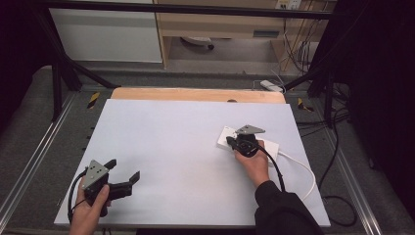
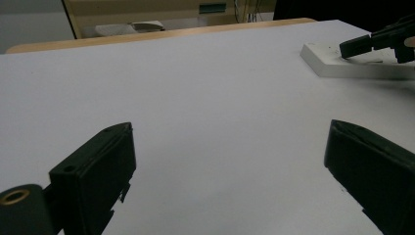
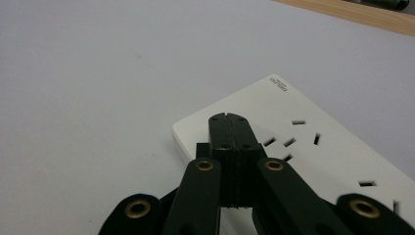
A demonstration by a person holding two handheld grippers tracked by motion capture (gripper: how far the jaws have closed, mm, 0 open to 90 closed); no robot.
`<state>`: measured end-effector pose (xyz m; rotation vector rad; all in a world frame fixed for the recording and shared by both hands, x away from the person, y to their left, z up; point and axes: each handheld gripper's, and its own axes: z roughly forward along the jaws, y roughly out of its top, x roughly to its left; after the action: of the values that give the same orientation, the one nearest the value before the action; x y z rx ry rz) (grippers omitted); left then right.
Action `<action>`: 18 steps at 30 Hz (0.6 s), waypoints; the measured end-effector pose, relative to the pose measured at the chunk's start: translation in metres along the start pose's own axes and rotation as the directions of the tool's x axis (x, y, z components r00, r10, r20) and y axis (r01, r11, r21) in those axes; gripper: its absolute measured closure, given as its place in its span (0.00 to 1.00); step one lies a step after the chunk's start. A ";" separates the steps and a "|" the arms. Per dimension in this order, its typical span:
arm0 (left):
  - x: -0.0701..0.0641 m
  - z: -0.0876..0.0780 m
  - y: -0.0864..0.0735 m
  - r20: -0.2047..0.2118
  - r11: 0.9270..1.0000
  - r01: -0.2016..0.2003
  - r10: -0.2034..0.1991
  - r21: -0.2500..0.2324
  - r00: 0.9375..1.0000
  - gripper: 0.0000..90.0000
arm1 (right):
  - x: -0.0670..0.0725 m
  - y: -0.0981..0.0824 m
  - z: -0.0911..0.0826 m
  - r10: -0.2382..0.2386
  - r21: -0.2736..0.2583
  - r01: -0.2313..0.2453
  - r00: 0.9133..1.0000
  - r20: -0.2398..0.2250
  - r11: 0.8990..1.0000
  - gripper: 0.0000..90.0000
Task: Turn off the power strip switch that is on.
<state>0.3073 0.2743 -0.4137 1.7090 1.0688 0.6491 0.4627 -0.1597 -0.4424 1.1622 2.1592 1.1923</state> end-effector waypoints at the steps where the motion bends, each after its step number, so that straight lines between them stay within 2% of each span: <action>1: 0.000 0.000 0.000 0.000 1.000 -0.001 0.001 0.001 1.000 0.06 | 0.000 0.000 0.000 0.000 -0.001 0.000 1.000 0.000 1.000 1.00; 18: 0.000 0.000 0.000 0.000 1.000 -0.001 0.001 0.001 1.000 0.06 | 0.001 -0.002 0.000 0.003 -0.010 -0.003 1.000 -0.005 1.000 1.00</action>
<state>0.3072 0.2742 -0.4136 1.7099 1.0684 0.6492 0.4611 -0.1596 -0.4442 1.1602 2.1529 1.2072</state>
